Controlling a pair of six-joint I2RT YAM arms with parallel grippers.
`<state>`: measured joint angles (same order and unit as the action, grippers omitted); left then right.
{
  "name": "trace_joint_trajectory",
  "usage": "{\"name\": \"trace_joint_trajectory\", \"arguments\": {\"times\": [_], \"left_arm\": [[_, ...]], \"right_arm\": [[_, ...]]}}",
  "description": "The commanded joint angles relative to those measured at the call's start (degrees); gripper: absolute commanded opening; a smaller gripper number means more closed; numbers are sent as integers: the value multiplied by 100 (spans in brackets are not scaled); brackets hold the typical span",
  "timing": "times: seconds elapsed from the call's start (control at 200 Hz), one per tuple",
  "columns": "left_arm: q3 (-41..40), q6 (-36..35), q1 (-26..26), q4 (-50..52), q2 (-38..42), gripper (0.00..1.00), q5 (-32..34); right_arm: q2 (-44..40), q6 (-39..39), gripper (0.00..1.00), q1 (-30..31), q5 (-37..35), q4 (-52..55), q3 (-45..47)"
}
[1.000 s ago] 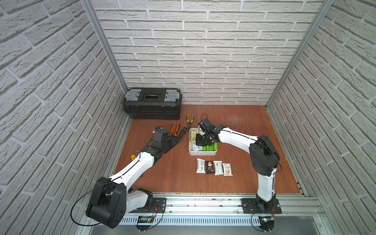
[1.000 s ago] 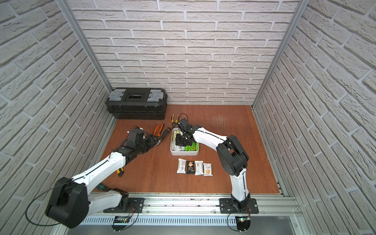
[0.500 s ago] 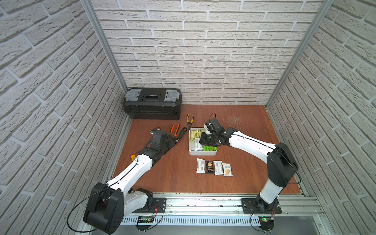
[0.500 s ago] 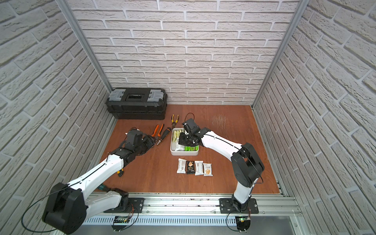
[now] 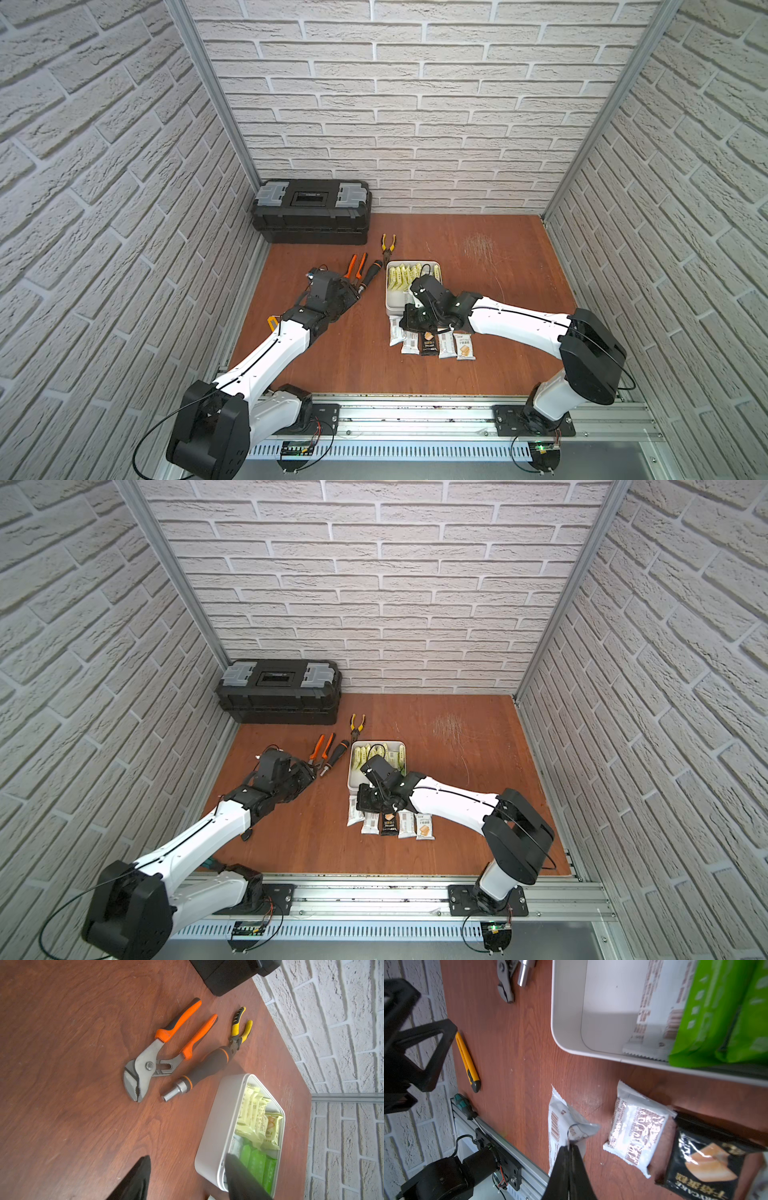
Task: Take the cookies out of the storage box
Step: Place the cookie at the center of the board.
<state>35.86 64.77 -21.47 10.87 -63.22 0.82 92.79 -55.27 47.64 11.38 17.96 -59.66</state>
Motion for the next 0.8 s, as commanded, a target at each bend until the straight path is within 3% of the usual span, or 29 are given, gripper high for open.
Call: {"name": "trace_joint_trajectory", "arguments": {"times": [0.0,0.495,0.585,0.67,0.795], "left_arm": [[-47,-8,-33,228,121,62,50],[16,-160,-33,759,146,60,9],[117,-294,-33,841,127,60,-11],[193,-415,-35,888,134,60,-17],[297,-520,-53,915,139,59,4]], "right_arm": [[165,-188,2,80,-178,-425,-2],[851,-479,3,486,-819,-304,-124],[768,-564,11,492,-950,-293,-9],[651,-557,25,501,-1022,-213,11],[253,-462,33,518,-1254,63,-14]]}}
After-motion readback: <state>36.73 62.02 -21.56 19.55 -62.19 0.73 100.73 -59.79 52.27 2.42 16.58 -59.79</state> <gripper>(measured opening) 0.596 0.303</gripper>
